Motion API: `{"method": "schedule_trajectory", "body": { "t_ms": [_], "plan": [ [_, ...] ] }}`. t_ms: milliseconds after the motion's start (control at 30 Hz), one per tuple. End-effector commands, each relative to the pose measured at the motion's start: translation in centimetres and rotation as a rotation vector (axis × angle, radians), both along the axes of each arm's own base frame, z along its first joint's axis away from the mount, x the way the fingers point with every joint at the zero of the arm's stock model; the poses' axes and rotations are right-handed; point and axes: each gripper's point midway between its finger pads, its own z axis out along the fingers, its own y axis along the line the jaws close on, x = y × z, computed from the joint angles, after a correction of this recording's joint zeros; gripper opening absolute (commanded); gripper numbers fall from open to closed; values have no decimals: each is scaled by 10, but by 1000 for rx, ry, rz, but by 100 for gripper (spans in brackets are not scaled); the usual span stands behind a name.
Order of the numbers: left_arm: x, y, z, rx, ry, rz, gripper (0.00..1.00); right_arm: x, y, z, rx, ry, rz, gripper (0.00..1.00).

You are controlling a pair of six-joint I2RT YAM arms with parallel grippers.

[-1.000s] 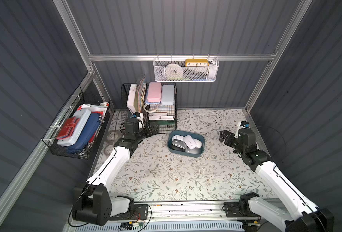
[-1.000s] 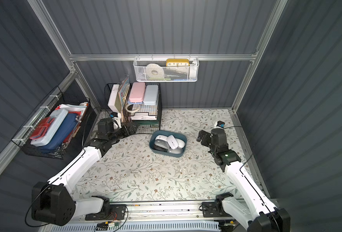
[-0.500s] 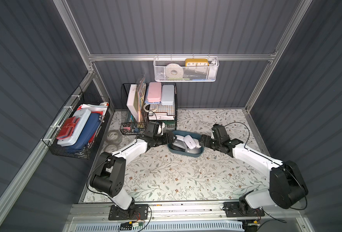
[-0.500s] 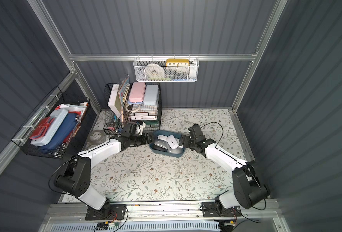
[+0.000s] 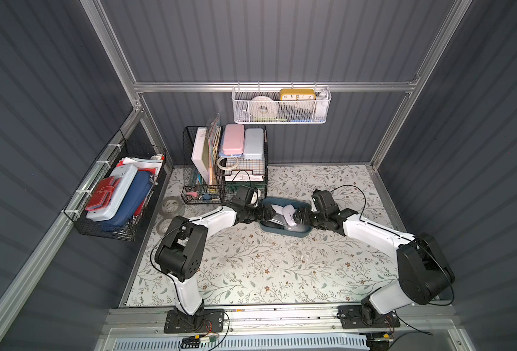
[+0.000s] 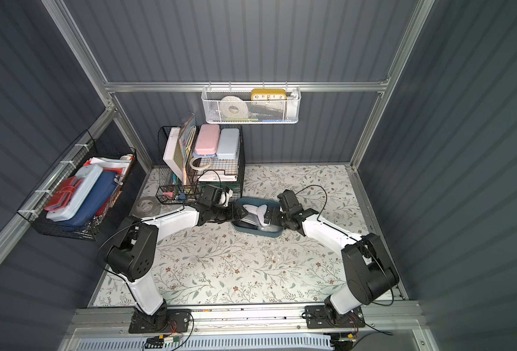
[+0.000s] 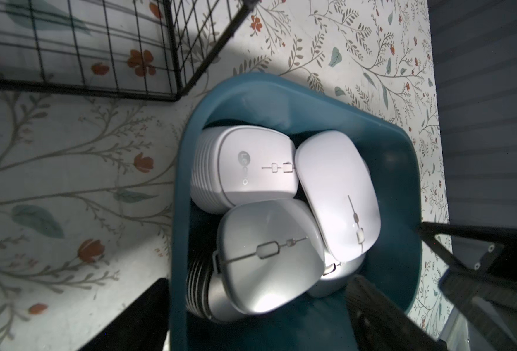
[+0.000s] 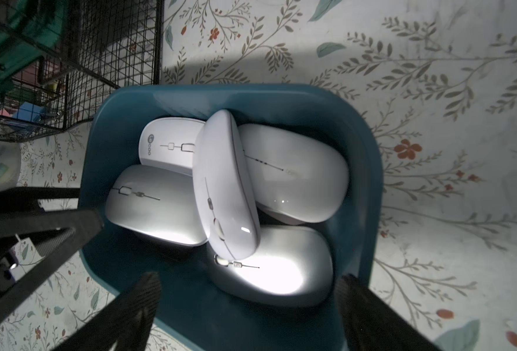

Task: Take out the mouse from the storage box
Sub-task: Move the storage box to the center of the board, then pick up the mouse from the storage box.

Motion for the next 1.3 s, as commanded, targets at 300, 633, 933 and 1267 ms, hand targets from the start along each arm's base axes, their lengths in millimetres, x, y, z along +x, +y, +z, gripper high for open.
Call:
{"method": "schedule_trajectory", "body": {
  "t_ms": [300,633,933,1267],
  "plan": [
    [36,-20,2,29,-20,-5,87,-37,4,-4,-37,12,5,94],
    [23,-48,7,21,-28,-55,82,-13,-39,31,-338,-106,-54,93],
    [7,-67,13,7,-33,-72,80,9,-30,10,-468,-12,10,89],
    [-3,-44,23,56,-72,-20,86,21,-37,-10,-640,54,76,86]
  ]
}}
